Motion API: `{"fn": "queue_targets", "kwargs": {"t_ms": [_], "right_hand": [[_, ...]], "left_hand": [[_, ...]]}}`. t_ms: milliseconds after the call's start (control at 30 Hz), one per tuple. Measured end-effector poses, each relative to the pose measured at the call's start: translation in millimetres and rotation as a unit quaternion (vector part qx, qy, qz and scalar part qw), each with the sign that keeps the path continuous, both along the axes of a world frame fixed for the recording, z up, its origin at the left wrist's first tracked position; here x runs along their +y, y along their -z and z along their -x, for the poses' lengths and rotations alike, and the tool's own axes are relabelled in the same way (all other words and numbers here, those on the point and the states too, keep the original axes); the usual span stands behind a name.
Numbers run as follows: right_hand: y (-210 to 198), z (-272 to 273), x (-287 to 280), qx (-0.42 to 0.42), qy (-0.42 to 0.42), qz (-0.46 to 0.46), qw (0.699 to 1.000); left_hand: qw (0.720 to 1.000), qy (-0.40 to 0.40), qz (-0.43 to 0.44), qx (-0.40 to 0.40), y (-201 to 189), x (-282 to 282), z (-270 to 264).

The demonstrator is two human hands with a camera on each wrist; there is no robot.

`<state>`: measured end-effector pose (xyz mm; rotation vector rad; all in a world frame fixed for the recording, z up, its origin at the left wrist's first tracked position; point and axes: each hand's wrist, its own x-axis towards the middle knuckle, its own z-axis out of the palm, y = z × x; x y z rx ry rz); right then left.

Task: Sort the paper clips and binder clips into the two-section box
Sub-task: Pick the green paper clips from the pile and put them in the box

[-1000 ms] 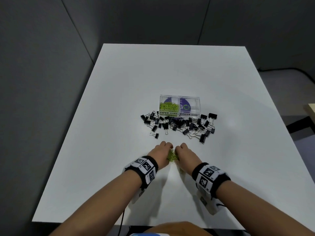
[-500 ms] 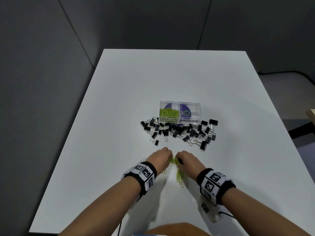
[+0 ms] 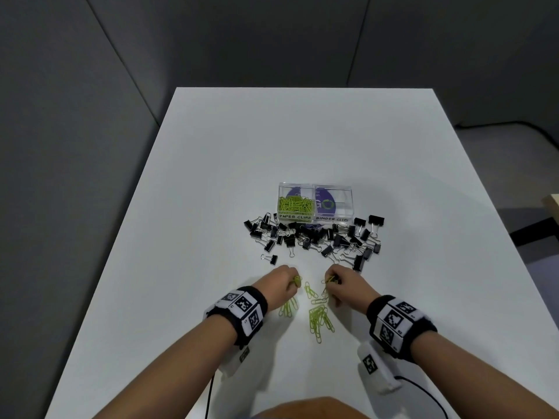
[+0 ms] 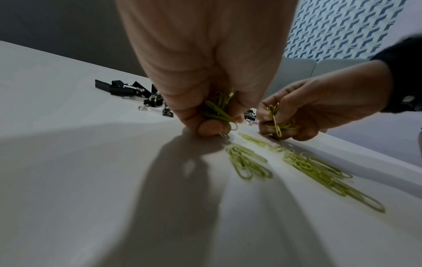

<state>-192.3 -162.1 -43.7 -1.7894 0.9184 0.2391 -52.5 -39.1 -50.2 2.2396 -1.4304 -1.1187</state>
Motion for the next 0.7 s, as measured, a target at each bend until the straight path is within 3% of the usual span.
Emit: {"fn": "queue_targets", "kwargs": {"t_ms": [233,500,700], "right_hand": [[0.3,-4.5,-1.3,-0.018,0.03,-0.048,0.998],[-9.2,-7.7,-3.7,-0.039,0.09,-0.158,0.983],[-16.0,-16.1,-5.4,0.011,0.005,-0.061,0.998]], "left_hand": [[0.998,-0.051,-0.023,0.018,-3.4,-4.6,-1.3],[0.999,-0.023,-0.035,-0.019,-17.6,-5.8,-5.9],[0.999,0.024,-0.022,-0.041,-36.7,-5.4,-21.0]]}}
